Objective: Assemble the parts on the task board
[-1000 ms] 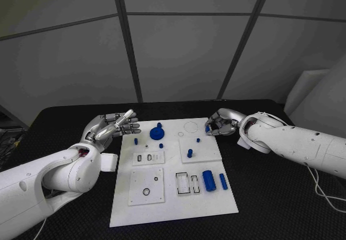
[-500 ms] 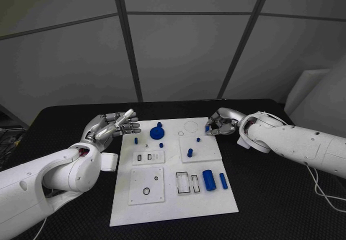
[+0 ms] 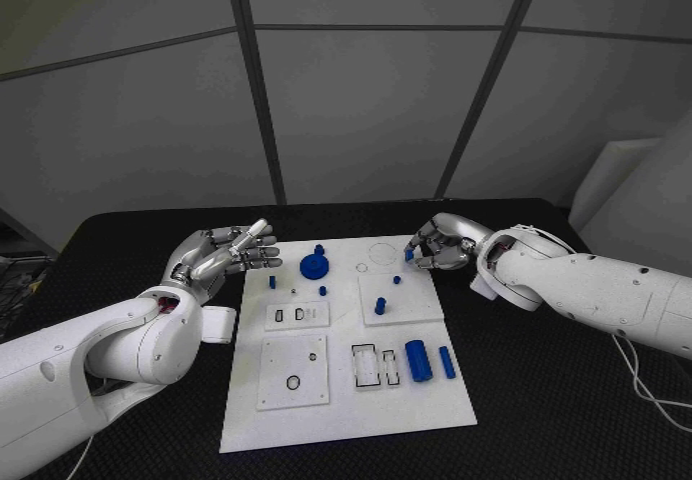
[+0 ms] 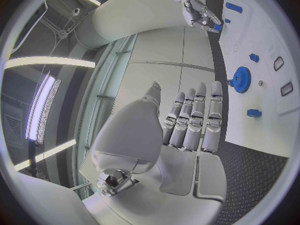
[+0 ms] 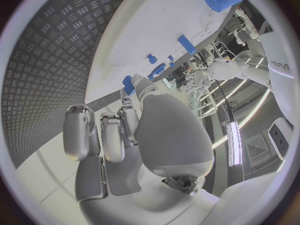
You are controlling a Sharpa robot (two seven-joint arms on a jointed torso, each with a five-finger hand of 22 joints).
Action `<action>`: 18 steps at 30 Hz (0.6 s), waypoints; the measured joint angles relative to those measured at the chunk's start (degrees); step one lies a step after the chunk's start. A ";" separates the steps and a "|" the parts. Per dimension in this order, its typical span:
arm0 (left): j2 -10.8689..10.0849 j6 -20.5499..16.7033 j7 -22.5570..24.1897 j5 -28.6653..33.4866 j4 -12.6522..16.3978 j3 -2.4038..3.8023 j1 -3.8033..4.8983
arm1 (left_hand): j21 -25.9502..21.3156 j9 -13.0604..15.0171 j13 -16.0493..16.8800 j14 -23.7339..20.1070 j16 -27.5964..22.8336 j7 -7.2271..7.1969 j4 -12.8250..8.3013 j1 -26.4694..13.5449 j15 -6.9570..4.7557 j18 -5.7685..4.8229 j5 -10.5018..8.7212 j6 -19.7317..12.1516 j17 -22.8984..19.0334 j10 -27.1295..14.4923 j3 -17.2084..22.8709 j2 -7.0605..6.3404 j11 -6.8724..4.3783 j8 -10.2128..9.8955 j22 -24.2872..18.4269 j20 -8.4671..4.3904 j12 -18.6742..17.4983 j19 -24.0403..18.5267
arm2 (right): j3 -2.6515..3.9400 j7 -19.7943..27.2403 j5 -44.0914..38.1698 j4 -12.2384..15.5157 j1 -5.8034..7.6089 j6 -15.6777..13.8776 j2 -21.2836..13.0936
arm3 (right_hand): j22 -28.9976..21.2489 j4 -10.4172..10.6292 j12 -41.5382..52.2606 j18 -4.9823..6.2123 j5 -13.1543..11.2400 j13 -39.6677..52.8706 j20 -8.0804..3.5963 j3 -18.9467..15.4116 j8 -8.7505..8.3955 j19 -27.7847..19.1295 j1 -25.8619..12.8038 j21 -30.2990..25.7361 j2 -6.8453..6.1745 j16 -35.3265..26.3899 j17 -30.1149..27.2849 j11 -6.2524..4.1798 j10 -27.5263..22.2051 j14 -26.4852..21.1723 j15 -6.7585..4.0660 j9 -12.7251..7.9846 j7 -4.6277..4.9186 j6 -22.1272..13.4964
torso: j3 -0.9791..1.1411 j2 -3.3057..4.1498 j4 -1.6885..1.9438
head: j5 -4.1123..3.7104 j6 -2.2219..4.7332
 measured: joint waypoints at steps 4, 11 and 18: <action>-0.04 0.00 -0.02 0.00 -0.12 0.00 0.00 | 0.00 0.00 0.00 0.00 0.00 0.00 0.00 0.00 0.00 0.00 0.00 0.00 0.00 0.00 0.00 0.00 0.00 0.00 0.00 0.00 0.00 0.00 | 1.27 -1.19 0.01 4.48 0.01 -1.12 -0.69 | 0.00 0.00 0.00 0.00 0.00 0.00 0.00 0.00 -0.12 0.00 0.15 0.00 0.15 0.00 0.00 0.00 0.00 0.00 0.00 -0.01 -0.02 -0.02 | -0.06 -0.15 -0.04 | 0.10 -0.01; -0.02 0.00 -0.04 0.00 -0.70 0.00 -0.05 | 0.00 0.00 0.00 0.00 0.00 0.00 0.00 0.00 0.00 0.00 0.00 0.00 -0.01 0.00 0.00 0.00 0.00 0.00 0.00 0.00 0.00 0.00 | 1.96 -4.09 -0.95 9.98 0.18 -2.06 1.39 | 0.00 0.00 -0.46 0.00 0.00 0.00 0.00 0.00 -0.34 0.00 0.22 0.00 0.21 0.00 0.00 -0.20 -0.21 0.00 0.00 -0.01 -0.10 -0.10 | -0.10 -0.54 -0.09 | 0.72 -0.37; 0.13 0.00 -0.07 0.00 -1.65 0.00 -0.03 | 0.00 0.00 0.00 0.00 0.00 0.00 0.00 0.00 0.00 0.00 0.00 0.00 -0.01 -0.21 0.00 0.00 -0.21 0.00 0.01 0.00 0.00 0.00 | 1.94 -6.93 -3.21 11.79 0.19 -1.90 7.31 | -0.01 0.00 -0.84 0.00 -0.01 0.00 0.00 -0.01 -0.65 0.00 0.23 0.00 0.21 0.00 0.00 0.02 -0.43 0.00 0.01 -0.01 -0.10 -0.13 | -0.13 -0.90 0.07 | 1.71 -1.03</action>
